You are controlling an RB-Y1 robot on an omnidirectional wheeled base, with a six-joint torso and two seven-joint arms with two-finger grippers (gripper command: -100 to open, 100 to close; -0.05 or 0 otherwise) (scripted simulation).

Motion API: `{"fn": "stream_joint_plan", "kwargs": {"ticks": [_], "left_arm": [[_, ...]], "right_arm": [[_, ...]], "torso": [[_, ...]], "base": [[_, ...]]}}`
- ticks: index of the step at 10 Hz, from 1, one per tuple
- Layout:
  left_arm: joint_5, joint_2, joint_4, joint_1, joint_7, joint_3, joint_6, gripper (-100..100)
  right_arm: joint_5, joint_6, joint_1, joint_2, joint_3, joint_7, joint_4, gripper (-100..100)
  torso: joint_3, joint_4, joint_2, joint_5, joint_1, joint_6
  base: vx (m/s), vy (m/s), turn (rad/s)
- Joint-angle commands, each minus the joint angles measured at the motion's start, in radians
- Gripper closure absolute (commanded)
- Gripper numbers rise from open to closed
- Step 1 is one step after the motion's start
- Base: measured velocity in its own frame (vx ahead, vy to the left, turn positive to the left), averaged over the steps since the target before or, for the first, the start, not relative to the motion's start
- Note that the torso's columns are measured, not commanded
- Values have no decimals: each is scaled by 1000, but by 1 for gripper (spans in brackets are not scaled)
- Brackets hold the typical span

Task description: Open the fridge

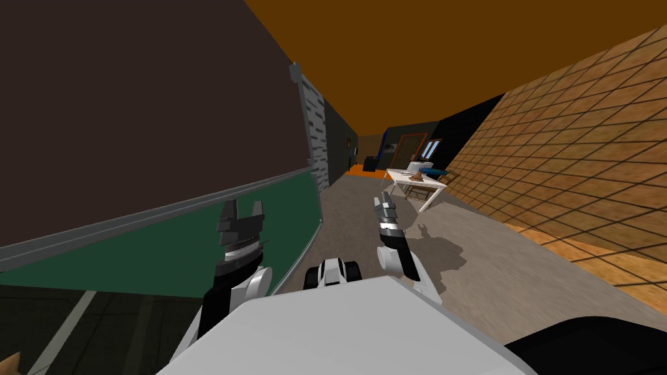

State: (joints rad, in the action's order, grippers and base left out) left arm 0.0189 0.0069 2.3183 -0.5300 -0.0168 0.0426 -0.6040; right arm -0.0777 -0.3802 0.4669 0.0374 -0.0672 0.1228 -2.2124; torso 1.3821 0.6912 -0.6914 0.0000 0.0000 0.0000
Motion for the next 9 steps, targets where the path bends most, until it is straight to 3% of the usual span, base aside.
{"fn": "stream_joint_plan", "kwargs": {"ticks": [1, 5, 9], "left_arm": [[-4, 56, 3, 7, -3, 0, 29, -100], [-17, 123, 19, 32, -16, -1, 130, -100], [-31, 148, 39, 60, -29, -1, 238, -100]], "right_arm": [[0, 0, 0, 0, 0, 0, 0, 0], [0, 0, 0, 0, 0, 0, 1, 0], [0, 0, 0, 0, 0, 0, 0, 0]], "torso": [[69, 33, -33, 0, 0, 0], [95, 46, -45, 0, -1, 0], [93, 47, -48, 0, 0, 0]], "base": [[30, -9, -10], [54, -15, -15], [76, -26, -16]]}}
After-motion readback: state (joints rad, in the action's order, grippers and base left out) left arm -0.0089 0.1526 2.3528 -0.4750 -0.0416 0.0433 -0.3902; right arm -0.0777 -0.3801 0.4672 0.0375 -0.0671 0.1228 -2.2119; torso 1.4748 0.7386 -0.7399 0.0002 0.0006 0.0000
